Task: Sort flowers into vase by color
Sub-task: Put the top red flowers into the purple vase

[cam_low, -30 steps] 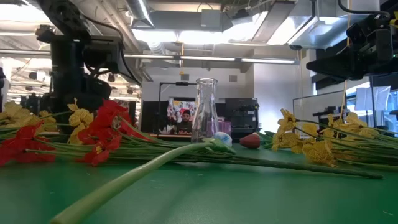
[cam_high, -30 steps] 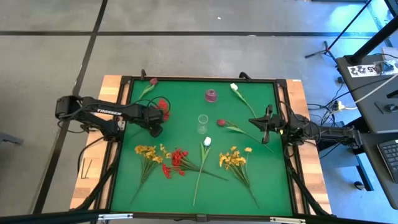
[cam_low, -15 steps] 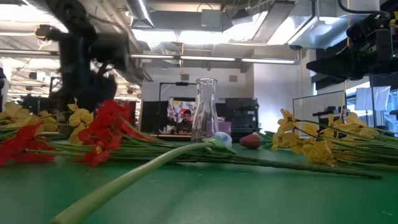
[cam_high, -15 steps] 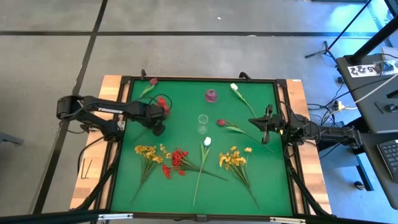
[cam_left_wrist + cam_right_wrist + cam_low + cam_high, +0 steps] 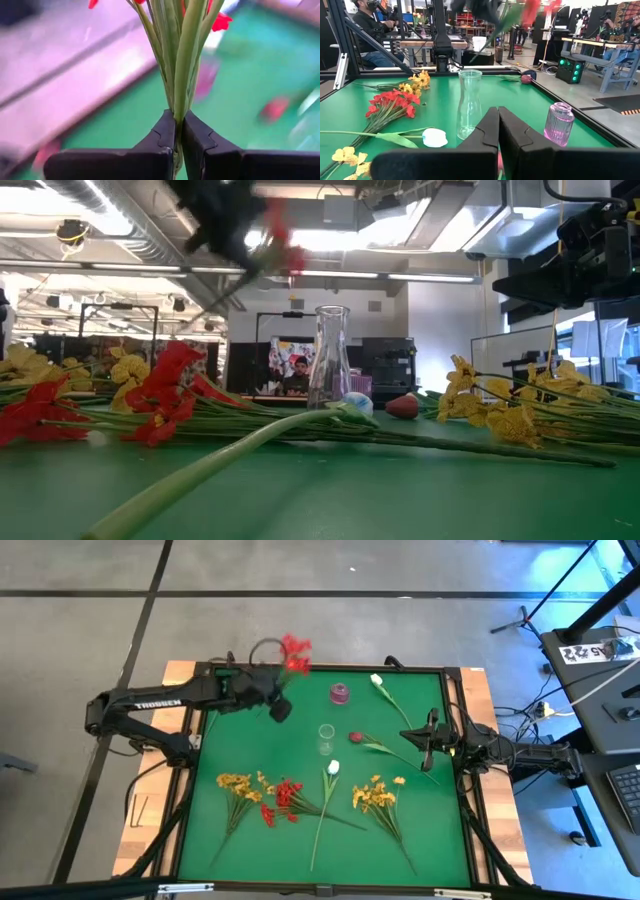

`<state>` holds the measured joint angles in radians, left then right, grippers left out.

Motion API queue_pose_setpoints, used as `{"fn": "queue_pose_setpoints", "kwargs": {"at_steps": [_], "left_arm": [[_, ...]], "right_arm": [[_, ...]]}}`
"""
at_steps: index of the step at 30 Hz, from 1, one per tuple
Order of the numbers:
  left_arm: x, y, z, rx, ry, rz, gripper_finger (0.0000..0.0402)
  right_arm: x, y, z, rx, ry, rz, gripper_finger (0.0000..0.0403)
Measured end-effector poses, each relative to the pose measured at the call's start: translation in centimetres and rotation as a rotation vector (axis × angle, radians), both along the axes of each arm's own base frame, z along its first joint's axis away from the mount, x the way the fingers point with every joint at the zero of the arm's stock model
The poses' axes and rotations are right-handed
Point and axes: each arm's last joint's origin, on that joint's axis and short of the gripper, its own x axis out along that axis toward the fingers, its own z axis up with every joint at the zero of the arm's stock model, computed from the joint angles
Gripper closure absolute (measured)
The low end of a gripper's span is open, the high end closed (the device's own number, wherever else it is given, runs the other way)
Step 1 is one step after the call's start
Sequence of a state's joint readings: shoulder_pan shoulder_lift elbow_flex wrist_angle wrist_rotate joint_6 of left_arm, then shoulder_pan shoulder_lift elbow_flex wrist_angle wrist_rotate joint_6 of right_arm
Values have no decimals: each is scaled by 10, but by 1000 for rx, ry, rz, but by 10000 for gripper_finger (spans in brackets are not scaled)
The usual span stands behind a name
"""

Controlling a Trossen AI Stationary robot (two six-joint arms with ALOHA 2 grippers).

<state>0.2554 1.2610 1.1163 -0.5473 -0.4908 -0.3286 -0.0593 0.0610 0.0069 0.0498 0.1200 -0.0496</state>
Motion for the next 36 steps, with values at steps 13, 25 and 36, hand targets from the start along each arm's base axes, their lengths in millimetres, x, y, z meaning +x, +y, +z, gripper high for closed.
{"fn": "queue_pose_setpoints", "kwargs": {"at_steps": [13,25,36], "left_arm": [[54,25,20,237,-636,-301,394],[103,77,-56,261,-694,-293,395],[108,105,-94,244,-659,-250,395]], "right_arm": [[0,0,0,0,0,0,402],[0,0,0,0,0,0,402],[0,0,0,0,0,0,402]]}}
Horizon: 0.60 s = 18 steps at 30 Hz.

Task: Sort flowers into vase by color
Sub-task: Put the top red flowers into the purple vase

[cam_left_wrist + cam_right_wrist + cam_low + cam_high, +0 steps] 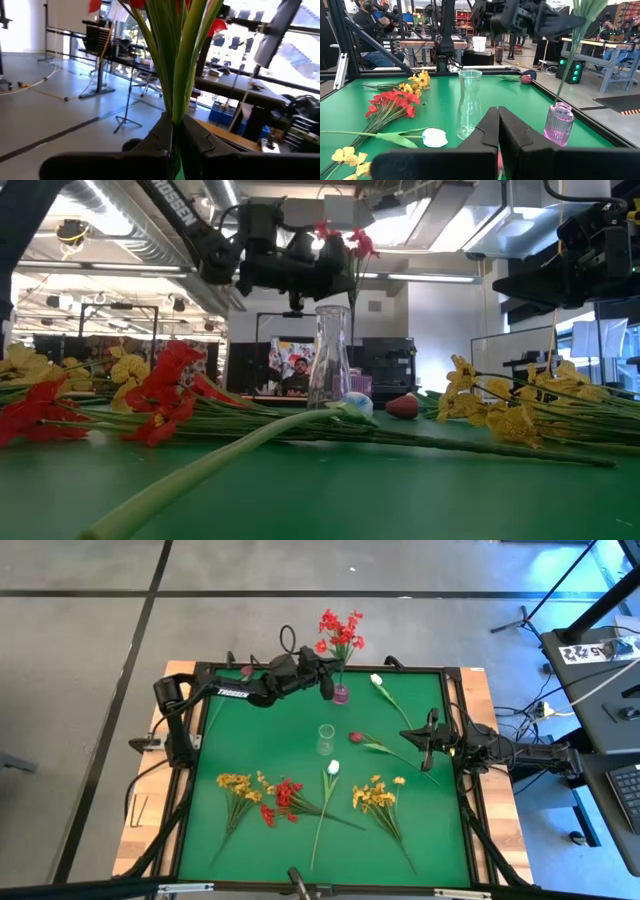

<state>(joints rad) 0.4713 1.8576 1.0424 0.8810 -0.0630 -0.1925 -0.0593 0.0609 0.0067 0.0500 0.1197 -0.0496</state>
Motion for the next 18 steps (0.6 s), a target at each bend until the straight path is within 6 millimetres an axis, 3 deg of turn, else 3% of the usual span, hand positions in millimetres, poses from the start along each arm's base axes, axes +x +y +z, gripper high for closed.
{"fn": "queue_pose_setpoints", "kwargs": {"at_steps": [5,18], "left_arm": [[-2,9,-6,-4,7,24,395],[-5,10,4,45,-75,-1,395]], "right_arm": [[0,0,0,0,0,0,402],[0,0,0,0,1,0,402]]}}
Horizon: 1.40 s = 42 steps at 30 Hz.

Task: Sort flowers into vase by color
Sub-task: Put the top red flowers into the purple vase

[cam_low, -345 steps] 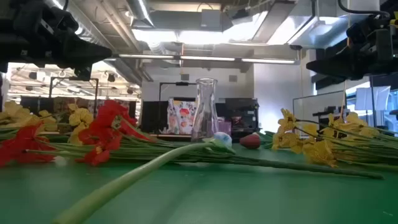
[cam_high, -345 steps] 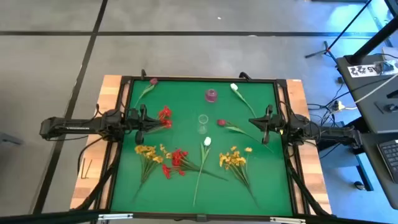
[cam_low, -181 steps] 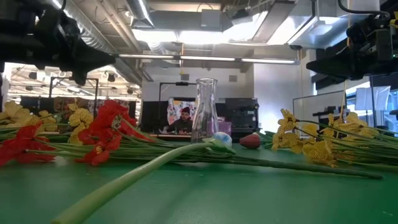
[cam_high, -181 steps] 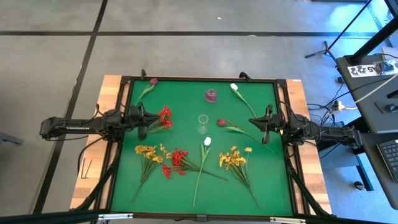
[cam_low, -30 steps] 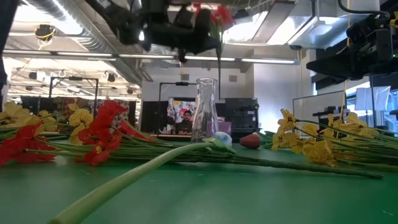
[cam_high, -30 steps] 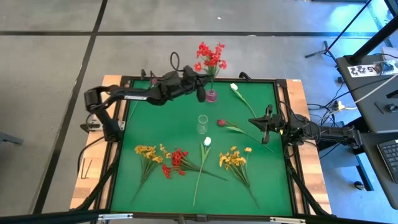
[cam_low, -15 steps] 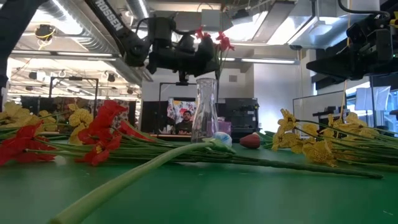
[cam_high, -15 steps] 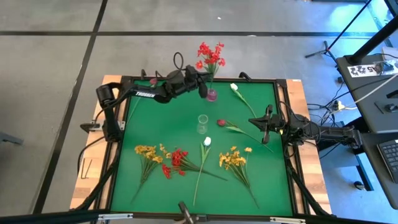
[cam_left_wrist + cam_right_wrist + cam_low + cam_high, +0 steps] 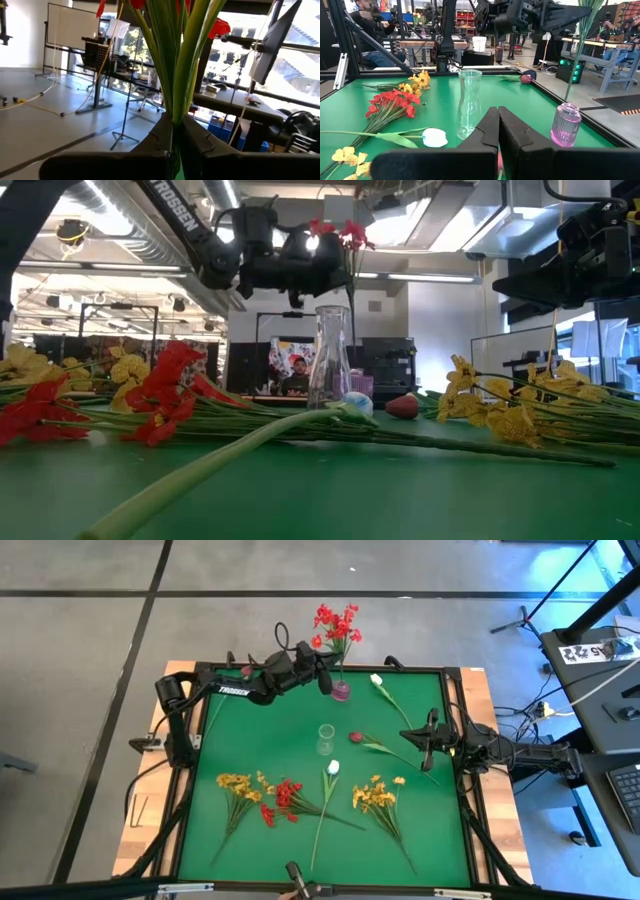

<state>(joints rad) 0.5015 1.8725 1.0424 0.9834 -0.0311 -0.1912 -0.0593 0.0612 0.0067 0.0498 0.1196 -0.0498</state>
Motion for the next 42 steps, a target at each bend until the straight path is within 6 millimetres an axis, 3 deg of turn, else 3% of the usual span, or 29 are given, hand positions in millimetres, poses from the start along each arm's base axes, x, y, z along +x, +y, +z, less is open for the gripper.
{"fn": "queue_pose_setpoints", "kwargs": {"at_steps": [5,17,26,36,42], "left_arm": [[-1,5,-3,6,8,14,395],[5,11,-34,-30,84,19,395],[5,11,-35,-18,117,24,395],[4,12,-48,-64,256,78,395],[-1,10,-36,-69,283,97,395]], "right_arm": [[0,0,0,0,0,0,402],[0,0,0,0,0,0,402],[0,0,0,0,0,0,402],[0,0,0,0,0,0,402],[0,0,0,0,0,0,402]]}}
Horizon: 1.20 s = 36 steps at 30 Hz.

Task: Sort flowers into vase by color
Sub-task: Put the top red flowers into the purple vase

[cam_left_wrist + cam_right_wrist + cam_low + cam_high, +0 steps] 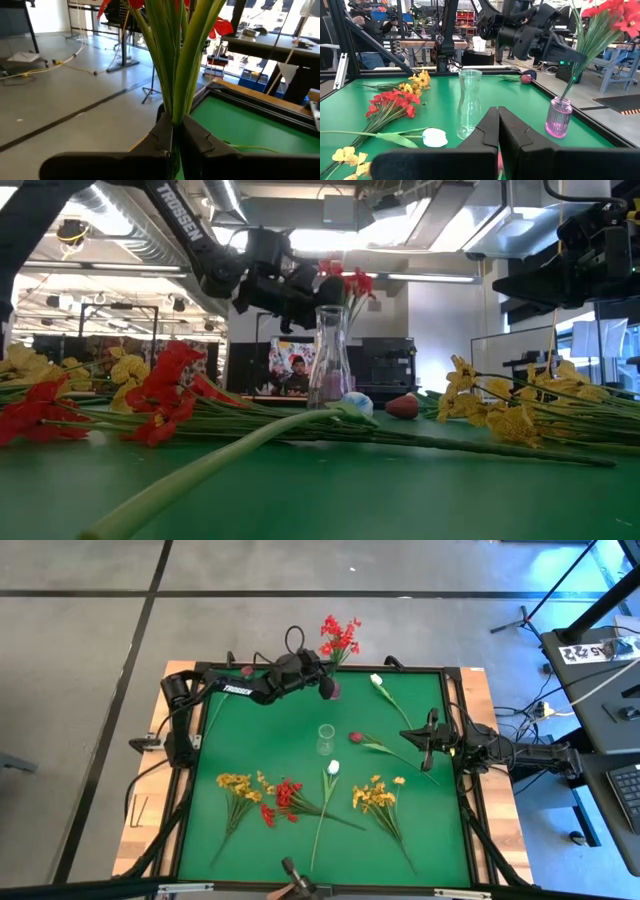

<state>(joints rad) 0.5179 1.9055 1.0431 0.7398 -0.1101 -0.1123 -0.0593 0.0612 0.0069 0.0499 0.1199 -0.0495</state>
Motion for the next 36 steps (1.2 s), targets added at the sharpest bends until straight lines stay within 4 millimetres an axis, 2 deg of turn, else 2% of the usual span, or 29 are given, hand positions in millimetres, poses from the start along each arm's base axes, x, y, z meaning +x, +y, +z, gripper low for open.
{"fn": "queue_pose_setpoints", "kwargs": {"at_steps": [6,10,17,21,25,36], "left_arm": [[-10,-4,16,-5,53,22,395],[-23,-10,7,-8,60,36,395],[-58,-29,-8,-4,-28,69,395],[-71,-36,-12,-3,-64,73,395],[-72,-37,-15,-10,-55,71,392],[-72,-38,-21,-38,-5,58,339]], "right_arm": [[0,0,0,0,0,0,402],[0,0,0,0,1,0,402],[0,0,0,0,0,0,402],[0,0,0,0,0,0,402],[0,0,0,0,0,0,402],[0,0,0,0,0,0,402]]}}
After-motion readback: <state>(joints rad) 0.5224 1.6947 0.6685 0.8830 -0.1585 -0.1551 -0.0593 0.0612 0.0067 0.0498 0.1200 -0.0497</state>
